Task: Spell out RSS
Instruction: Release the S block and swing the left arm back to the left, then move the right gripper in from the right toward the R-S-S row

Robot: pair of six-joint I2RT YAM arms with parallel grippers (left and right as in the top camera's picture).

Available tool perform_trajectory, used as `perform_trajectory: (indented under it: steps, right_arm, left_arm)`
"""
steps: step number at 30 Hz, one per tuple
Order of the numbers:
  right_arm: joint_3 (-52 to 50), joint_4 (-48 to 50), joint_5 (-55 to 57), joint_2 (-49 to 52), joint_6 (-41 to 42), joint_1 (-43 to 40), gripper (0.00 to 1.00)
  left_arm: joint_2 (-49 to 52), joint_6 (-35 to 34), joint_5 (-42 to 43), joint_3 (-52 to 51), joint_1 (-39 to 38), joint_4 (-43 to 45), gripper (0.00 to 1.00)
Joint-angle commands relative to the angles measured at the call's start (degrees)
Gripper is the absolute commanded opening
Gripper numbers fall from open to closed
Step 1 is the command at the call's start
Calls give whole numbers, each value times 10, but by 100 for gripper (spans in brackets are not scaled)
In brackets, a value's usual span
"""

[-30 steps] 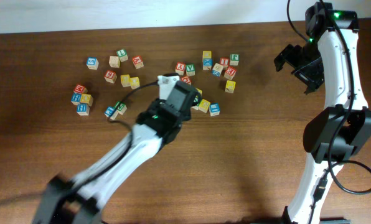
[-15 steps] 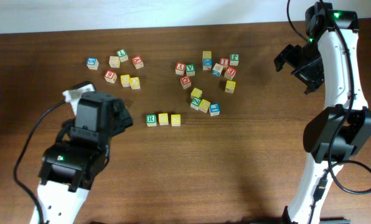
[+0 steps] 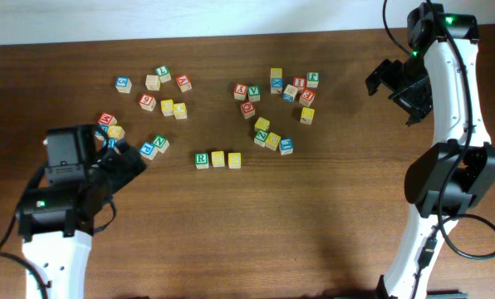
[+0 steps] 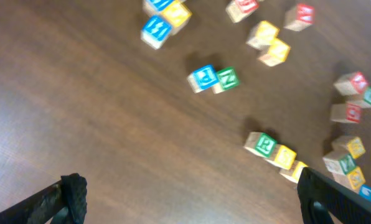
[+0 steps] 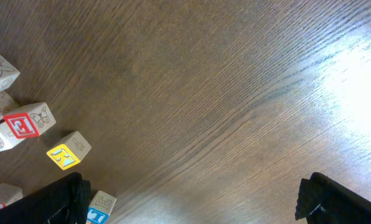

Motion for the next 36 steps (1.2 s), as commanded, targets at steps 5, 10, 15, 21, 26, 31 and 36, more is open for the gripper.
perform_trajectory:
  steps: [5, 10, 15, 21, 26, 31, 36]
  right_arm:
    - [8, 0, 3, -14, 2, -2, 98]
    - [8, 0, 3, -14, 2, -2, 98]
    - [8, 1, 2, -14, 4, -2, 98]
    - [8, 22, 3, -14, 4, -2, 98]
    - [8, -6, -87, -14, -24, -2, 99]
    - [8, -67, -227, -14, -188, 5, 98]
    - [-7, -78, -229, -45, -265, 37, 98]
  left_arm:
    - [1, -1, 26, -1, 22, -25, 99]
    - [6, -1, 26, -2, 21, -27, 99]
    - [38, 10, 29, -2, 21, -30, 99]
    - [86, 81, 71, -2, 21, -28, 100]
    - [102, 85, 71, -2, 21, -29, 99]
    - [102, 85, 71, -2, 21, -29, 99]
    - [102, 85, 80, -2, 21, -36, 99]
